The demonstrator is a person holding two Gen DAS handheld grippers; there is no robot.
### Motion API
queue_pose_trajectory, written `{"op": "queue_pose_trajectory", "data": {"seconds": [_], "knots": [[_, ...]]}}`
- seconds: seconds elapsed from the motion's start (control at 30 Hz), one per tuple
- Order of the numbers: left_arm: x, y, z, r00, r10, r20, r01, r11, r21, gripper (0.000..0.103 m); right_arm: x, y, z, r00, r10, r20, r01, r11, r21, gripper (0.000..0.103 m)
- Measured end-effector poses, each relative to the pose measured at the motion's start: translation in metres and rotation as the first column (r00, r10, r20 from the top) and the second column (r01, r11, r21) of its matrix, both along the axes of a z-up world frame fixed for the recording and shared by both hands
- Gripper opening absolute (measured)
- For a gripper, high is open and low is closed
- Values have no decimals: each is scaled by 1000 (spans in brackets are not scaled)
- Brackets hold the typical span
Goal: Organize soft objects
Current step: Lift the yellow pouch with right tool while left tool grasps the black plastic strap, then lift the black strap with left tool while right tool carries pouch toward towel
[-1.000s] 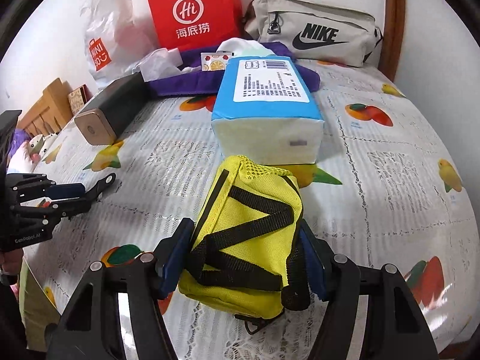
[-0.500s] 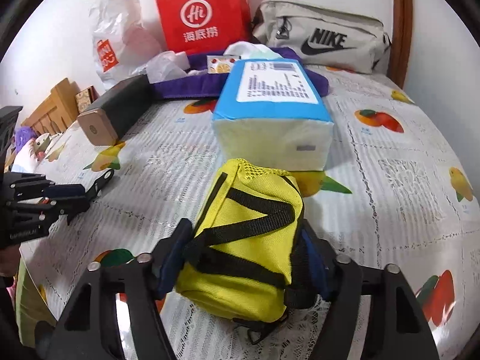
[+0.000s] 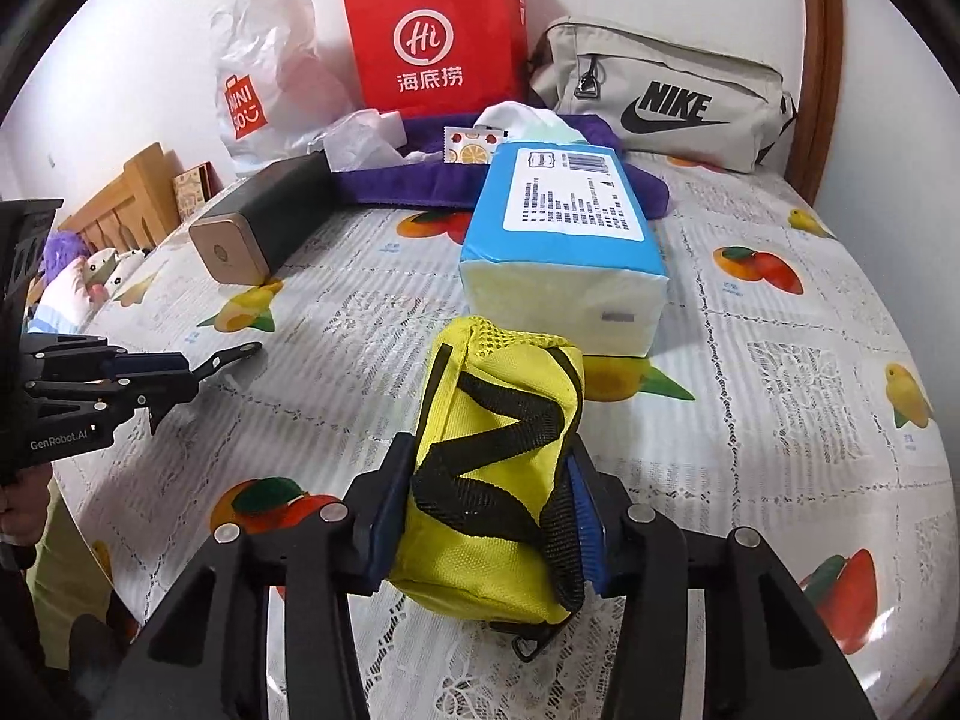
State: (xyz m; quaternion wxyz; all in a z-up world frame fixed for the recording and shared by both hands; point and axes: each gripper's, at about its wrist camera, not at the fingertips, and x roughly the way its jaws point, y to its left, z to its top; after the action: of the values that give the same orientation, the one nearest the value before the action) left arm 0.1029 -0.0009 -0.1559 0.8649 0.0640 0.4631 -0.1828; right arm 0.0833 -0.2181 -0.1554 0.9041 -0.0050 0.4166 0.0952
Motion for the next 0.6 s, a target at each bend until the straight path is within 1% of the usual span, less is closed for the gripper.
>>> {"op": "queue_pose_trajectory", "data": {"seconds": [0.23, 0.6], "knots": [[-1, 7, 15, 999, 25, 24, -25, 1000, -18, 20, -1, -2, 7, 1000, 1, 2, -1, 1000, -1, 47], [8, 25, 48, 992, 96, 86, -90, 993, -75, 20, -1, -4, 47, 996, 36, 78, -36, 999, -1, 47]]}}
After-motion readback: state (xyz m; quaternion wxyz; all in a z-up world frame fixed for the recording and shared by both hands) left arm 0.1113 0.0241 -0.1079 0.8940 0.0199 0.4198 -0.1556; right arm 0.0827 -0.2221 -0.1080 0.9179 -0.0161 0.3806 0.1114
